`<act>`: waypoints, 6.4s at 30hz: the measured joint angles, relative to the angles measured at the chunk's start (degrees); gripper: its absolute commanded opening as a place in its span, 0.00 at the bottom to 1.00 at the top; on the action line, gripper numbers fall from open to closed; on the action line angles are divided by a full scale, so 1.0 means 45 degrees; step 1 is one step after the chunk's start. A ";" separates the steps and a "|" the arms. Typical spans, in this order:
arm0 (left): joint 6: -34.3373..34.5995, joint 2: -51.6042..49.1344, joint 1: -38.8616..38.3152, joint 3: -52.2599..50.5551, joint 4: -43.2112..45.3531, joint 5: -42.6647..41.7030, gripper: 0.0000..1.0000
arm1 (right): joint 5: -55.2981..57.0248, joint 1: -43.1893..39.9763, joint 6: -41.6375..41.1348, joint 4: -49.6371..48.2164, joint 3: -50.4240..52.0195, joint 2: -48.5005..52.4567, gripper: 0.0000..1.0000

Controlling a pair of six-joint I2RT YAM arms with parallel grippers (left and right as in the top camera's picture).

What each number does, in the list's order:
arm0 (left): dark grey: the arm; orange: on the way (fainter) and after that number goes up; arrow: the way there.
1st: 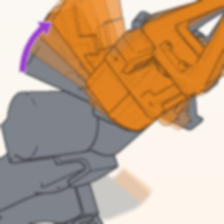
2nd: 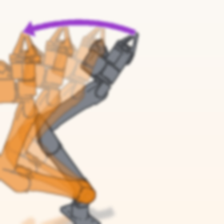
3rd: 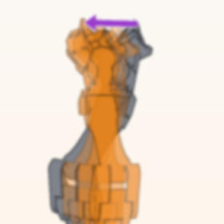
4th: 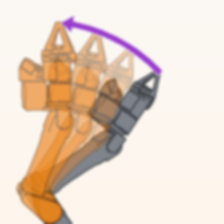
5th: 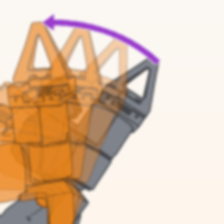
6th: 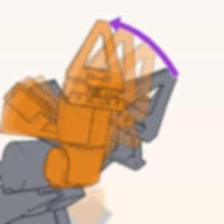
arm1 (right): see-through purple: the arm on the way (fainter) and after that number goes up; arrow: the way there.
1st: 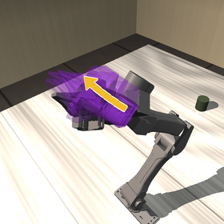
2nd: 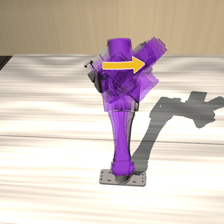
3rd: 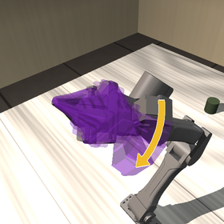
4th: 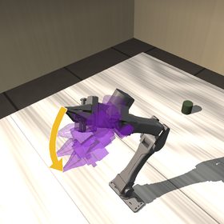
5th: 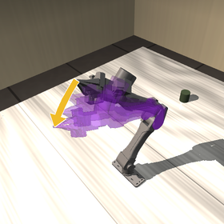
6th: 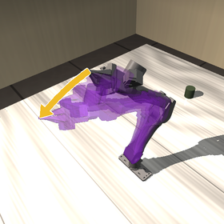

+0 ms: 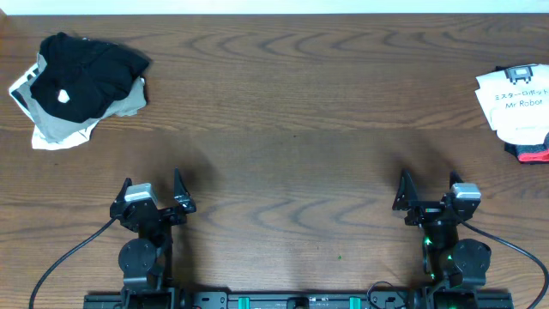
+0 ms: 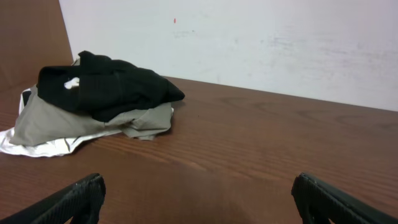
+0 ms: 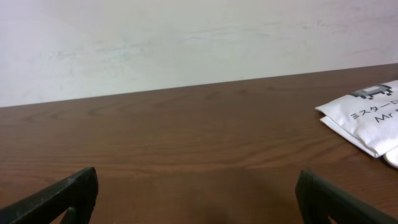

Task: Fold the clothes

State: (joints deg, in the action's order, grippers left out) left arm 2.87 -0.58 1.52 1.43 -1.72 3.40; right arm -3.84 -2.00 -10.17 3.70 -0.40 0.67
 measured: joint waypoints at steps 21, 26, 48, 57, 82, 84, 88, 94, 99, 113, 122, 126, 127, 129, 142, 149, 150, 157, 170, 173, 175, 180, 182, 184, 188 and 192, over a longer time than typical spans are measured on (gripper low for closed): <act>0.0000 -0.0005 0.0000 0.0000 0.0000 0.0000 0.98 | 0.0000 0.0000 0.0000 0.0000 0.0000 0.0000 0.99; 0.0000 0.0000 0.0000 0.0000 0.0000 0.0000 0.98 | 0.0000 0.0000 0.0000 0.0000 0.0000 0.0005 0.99; 0.0000 0.0000 0.0000 0.0000 0.0000 0.0000 0.98 | 0.0000 0.0000 -0.0005 0.0000 0.0000 0.0000 0.99; 0.0000 0.0000 0.0000 0.0000 0.0000 0.0000 0.98 | 0.0000 0.0000 -0.0005 0.0000 0.0000 0.0000 0.99; 0.0000 0.0000 0.0000 0.0000 0.0000 0.0000 0.98 | -0.4643 0.0000 -0.8480 -0.1617 0.0005 0.0005 0.98; 0.0000 0.0000 0.0000 0.0000 0.0000 0.0005 0.98 | -0.5304 0.0000 -0.9486 -0.2948 0.0010 0.0010 0.99; 0.0000 0.0000 0.0000 0.0005 -0.0005 0.0000 0.98 | -0.6606 0.0000 -1.0190 -0.6873 -0.0068 -0.0015 0.99; 0.0000 -0.0005 0.0000 0.0005 0.0005 0.0000 0.98 | -0.6989 0.0000 -0.9646 -0.4512 -0.1817 0.0146 0.99; -0.0024 -0.0005 0.0000 0.0005 0.0000 0.0000 0.98 | -0.5940 0.0000 -0.7135 0.0937 -0.5586 0.1821 0.99; -0.0029 0.0000 0.0000 0.0005 0.0005 0.0005 0.98 | 0.1447 -0.0583 -0.4415 0.9933 -1.5373 1.2983 0.99; -0.0034 0.0000 0.0000 0.0005 0.0000 0.0000 0.98 | 0.2239 -0.3293 -0.4007 1.2133 -1.9948 1.9385 0.96; -0.0034 0.0000 0.0000 0.0005 -0.0005 0.0000 0.98 | 0.2283 -0.4381 -0.3589 1.1822 -2.0060 2.0497 0.91; -0.0034 0.0000 0.0000 0.0005 -0.0005 0.0000 0.98 | 0.2283 -0.4702 -0.3478 1.1725 -2.0099 2.0822 0.89; -0.0034 0.0000 0.0000 0.0005 -0.0005 0.0000 0.98 | 0.2288 -0.5246 -0.3259 1.1589 -2.0142 2.1391 0.86; -0.0034 0.0000 0.0000 0.0005 -0.0005 0.0000 0.98 | 0.0787 -0.7344 -0.1438 0.9636 -2.0142 2.4825 0.76; -0.0034 0.0000 0.0000 0.0005 -0.0005 0.0000 0.98 | 0.0461 -0.7344 -0.0835 0.8461 -2.0142 2.5913 0.79; -0.0034 0.0000 0.0000 0.0005 -0.0005 0.0000 0.98 | 0.0452 -0.7344 -0.0685 0.8272 -2.0142 2.6019 0.80; -0.0034 0.0000 0.0000 0.0005 -0.0005 0.0000 0.98 | 0.0437 -0.7344 0.0447 0.7417 -2.0142 2.6369 0.77; -0.0034 0.0000 0.0000 0.0005 -0.0005 0.0000 0.98 | 0.0457 -0.7344 0.1282 0.7247 -2.0142 2.7107 0.19; -0.0034 0.0000 0.0000 0.0005 -0.0005 0.0000 0.98 | 0.0461 -0.7344 0.1331 0.7242 -2.0157 2.7107 0.09; -0.0034 0.0000 0.0000 0.0005 -0.0005 0.0000 0.98 | 0.0466 -0.7344 0.1273 0.7261 -2.0162 2.7107 0.02; -0.0034 0.0000 0.0000 0.0005 -0.0005 0.0000 0.98 | 0.0471 -0.7344 0.1098 0.7592 -2.0254 2.7107 0.01; -0.0034 0.0000 0.0000 0.0005 -0.0005 0.0000 0.98 | 0.0461 -0.7344 0.0899 0.7732 -2.0366 2.7069 0.01; -0.0034 0.0000 0.0000 0.0005 -0.0005 0.0000 0.98 | 0.0355 -0.7344 0.0690 0.7868 -2.0380 2.6889 0.01; -0.0034 0.0000 0.0000 0.0005 -0.0005 0.0000 0.98 | -0.0923 -0.7354 0.0141 0.7893 -2.0380 2.6102 0.01; -0.0034 0.0000 0.0000 0.0005 -0.0005 0.0000 0.98 | -0.3220 -0.7295 -0.0651 0.7883 -2.0400 2.4703 0.01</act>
State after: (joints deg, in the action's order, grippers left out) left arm 2.72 -0.58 1.52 1.45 -1.74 3.40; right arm -18.33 -34.83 -13.10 39.18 -92.20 111.83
